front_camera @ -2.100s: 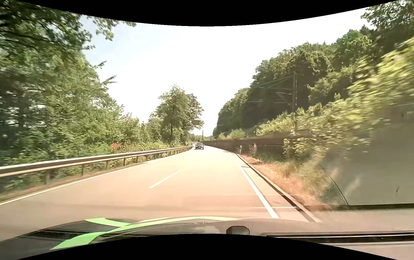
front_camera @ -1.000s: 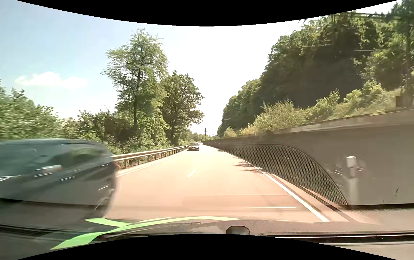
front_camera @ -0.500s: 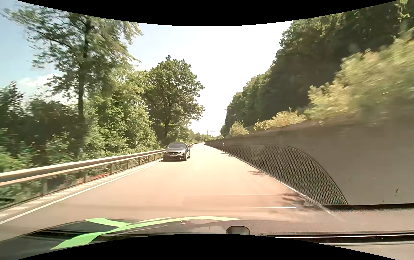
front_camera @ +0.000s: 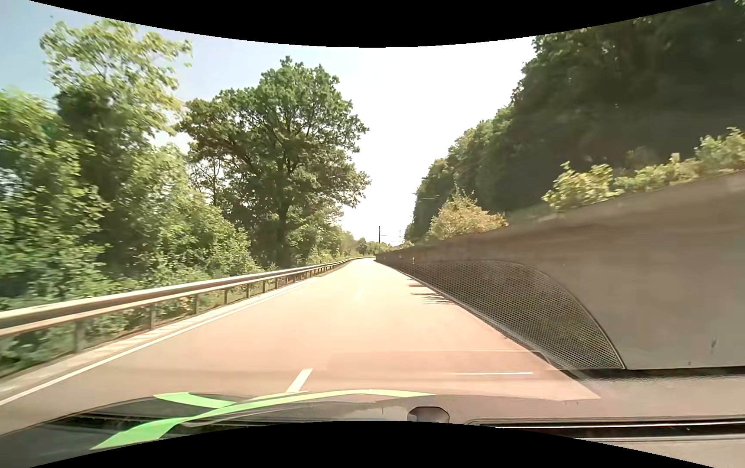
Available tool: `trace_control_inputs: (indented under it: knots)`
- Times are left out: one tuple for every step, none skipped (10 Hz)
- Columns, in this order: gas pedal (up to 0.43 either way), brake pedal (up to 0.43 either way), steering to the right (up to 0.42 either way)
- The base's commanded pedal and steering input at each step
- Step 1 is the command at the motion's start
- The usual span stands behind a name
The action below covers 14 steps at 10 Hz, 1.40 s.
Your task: Follow the waypoints while adhering to traffic rules and regulations
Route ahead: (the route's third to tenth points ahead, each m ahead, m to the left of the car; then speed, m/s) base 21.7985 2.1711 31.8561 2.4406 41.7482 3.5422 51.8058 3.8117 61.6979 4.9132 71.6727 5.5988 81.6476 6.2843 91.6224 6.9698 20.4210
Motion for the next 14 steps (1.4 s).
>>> trace_control_inputs:
  knots:
    - [0.240,0.000,-0.012]
    - [0.240,0.000,-0.012]
    - [0.240,0.000,-0.012]
    - [0.248,0.000,-0.012]
    - [0.260,0.000,-0.012]
    - [0.268,0.000,-0.012]
    - [0.280,0.000,-0.011]
    - [0.280,0.000,-0.010]
    - [0.287,0.000,-0.010]
    - [0.287,0.000,-0.009]
    - [0.287,0.000,-0.009]
    - [0.287,0.000,-0.010]
    - [0.299,0.000,-0.010]
    - [0.299,0.000,-0.009]
